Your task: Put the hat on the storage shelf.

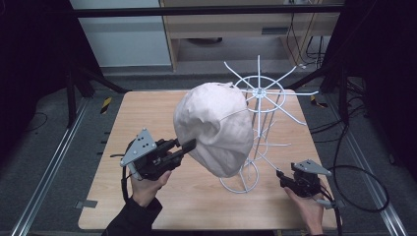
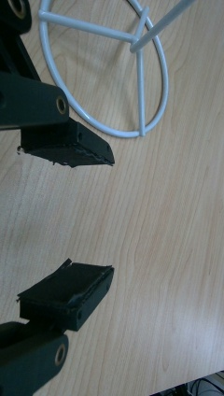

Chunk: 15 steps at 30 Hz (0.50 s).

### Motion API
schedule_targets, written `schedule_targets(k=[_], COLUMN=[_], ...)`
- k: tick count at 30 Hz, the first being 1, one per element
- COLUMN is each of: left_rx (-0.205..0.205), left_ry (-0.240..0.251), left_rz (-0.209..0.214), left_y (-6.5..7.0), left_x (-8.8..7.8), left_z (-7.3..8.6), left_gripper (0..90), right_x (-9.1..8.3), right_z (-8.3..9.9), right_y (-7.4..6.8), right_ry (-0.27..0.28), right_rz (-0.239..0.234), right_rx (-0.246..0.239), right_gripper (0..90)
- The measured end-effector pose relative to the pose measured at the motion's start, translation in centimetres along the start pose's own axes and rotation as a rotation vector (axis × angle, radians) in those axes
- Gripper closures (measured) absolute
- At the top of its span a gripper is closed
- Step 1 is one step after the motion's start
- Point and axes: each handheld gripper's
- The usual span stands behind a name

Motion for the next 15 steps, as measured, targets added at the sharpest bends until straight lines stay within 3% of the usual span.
schedule_targets(k=[8,15], left_rx=[0.016,0.026], left_ry=[-0.06,-0.082], left_rz=[-0.026,-0.067], left_y=[-0.3,-0.8], left_x=[-0.7,-1.8], left_z=[1.0,2.0], left_gripper=[54.1,45.2], right_x=[0.0,0.1], right_z=[0.0,0.1], right_y=[0.0,-0.1], right_ry=[-0.003,-0.003], right_rz=[-0.001,0.002], right_rx=[0.006,0.003], right_gripper=[38.9,37.6])
Point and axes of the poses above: each handheld gripper's, and its own axes: x roughly forward along the jaws, z roughly out of its underside, y roughly to its right, and after that the axes turned 5 degrees about y, right-handed
